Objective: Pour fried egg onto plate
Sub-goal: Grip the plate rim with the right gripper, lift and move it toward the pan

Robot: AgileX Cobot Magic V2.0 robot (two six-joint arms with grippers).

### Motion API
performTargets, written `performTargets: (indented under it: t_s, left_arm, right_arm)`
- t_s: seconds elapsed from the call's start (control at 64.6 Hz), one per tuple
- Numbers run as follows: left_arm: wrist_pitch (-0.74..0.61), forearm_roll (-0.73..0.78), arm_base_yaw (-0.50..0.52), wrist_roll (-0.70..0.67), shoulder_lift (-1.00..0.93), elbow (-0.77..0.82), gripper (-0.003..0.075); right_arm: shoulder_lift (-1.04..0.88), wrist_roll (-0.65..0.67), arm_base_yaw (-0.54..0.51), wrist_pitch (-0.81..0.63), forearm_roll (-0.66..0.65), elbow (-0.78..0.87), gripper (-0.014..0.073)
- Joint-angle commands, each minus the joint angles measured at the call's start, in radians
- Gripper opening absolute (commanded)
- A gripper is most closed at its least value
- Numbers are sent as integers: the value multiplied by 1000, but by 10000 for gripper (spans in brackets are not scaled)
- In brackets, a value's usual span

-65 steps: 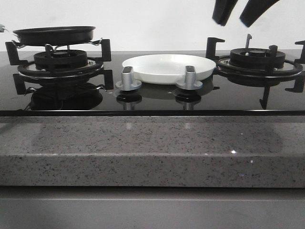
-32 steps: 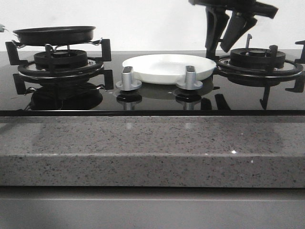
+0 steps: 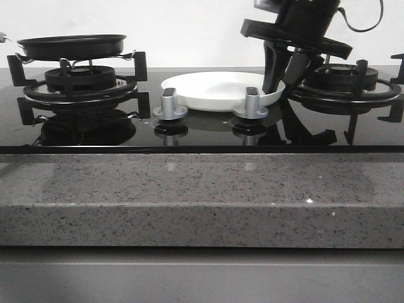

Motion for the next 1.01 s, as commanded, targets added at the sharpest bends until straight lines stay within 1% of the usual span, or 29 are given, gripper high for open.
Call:
performTargets:
  t_s: [0.0, 0.031, 0.108, 0.217, 0.341, 0.449, 0.604, 0.743, 0.852, 0.991]
  left_arm:
    - [-85, 3, 3, -7, 11, -33, 438]
    - [-85, 3, 3, -7, 11, -33, 438]
    - [-85, 3, 3, -7, 11, -33, 438]
    - [-85, 3, 3, -7, 11, -33, 438]
    - [-85, 3, 3, -7, 11, -33, 438]
    - [-85, 3, 3, -7, 11, -33, 438]
    - [-85, 3, 3, -7, 11, -33, 438]
    - [-85, 3, 3, -7, 11, -33, 438]
    - [-85, 3, 3, -7, 11, -33, 438]
    - [-85, 3, 3, -7, 11, -33, 438]
  right_arm:
    - [-58, 9, -3, 0, 31, -31, 134]
    - [-58, 11, -3, -5, 33, -32, 106]
    - [-58, 29, -3, -22, 39, -33, 1]
    - [-58, 48, -3, -30, 53, -52, -72]
    - [-60, 48, -3, -25, 82, -112, -68]
    - [-78, 48, -3, 19, 97, -167, -68]
    - [-145, 48, -2, 67, 102, -165, -68]
    - [-238, 23, 13, 59, 102, -66, -68]
    - [-334, -7, 38, -8, 102, 69, -68]
    - [-445, -25, 77, -131, 102, 254, -68]
